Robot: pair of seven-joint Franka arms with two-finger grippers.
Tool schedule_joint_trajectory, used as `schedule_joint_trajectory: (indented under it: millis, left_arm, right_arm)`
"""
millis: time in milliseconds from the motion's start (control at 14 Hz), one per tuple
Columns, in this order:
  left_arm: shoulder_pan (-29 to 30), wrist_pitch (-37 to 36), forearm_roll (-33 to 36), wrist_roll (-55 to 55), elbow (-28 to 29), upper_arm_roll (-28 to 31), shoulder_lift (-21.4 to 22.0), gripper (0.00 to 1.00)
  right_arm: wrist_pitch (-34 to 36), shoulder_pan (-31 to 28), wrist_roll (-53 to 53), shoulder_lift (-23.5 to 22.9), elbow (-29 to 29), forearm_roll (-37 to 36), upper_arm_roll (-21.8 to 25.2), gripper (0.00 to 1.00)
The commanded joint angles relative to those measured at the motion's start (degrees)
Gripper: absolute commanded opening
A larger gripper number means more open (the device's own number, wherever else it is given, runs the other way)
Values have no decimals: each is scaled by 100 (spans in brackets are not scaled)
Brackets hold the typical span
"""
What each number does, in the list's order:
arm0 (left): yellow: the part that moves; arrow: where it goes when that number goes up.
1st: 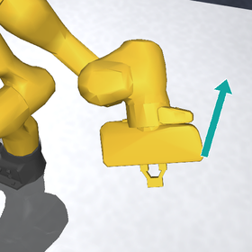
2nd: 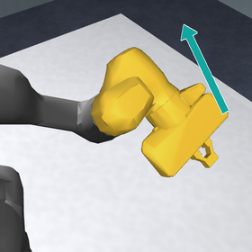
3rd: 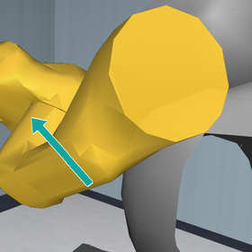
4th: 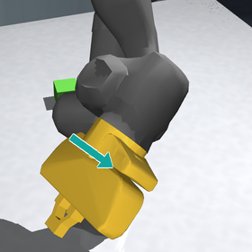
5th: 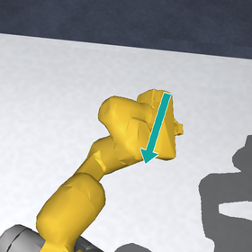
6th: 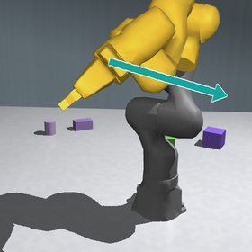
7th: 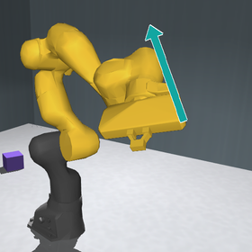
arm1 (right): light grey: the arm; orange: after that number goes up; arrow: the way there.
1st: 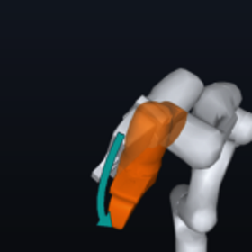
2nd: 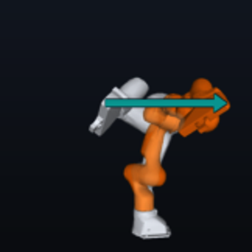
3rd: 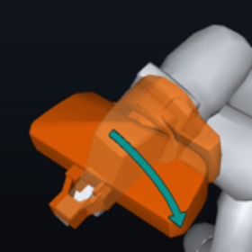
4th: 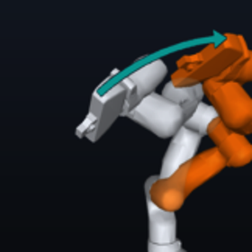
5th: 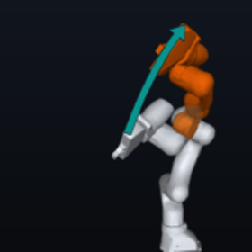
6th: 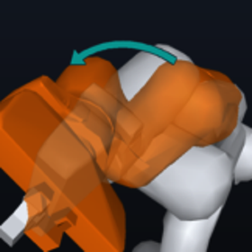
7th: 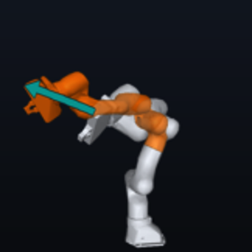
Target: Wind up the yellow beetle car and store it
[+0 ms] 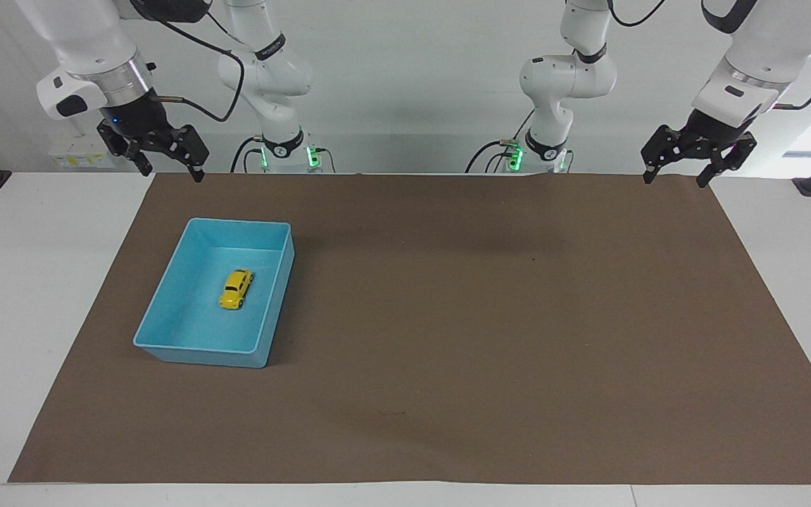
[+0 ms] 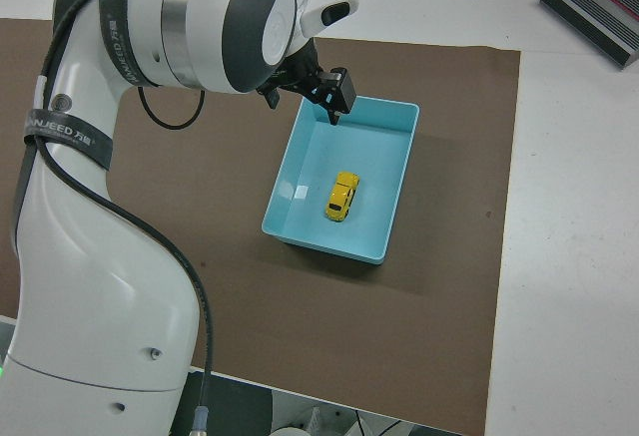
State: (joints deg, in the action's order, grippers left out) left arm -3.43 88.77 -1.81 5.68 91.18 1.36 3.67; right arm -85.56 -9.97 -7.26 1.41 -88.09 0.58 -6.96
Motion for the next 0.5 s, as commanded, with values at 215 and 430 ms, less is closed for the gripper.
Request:
schedule_joint_trajectory:
  millis: [215, 430]
  left_arm:
    - [9, 44, 31, 12, 76, -4, 90, 100]
    - [9, 44, 31, 12, 76, -4, 90, 100]
  right_arm:
    - [-13, -5, 67, -18, 38, -14, -16, 100]
    - [4, -5, 58, -18, 38, -14, -16, 100]
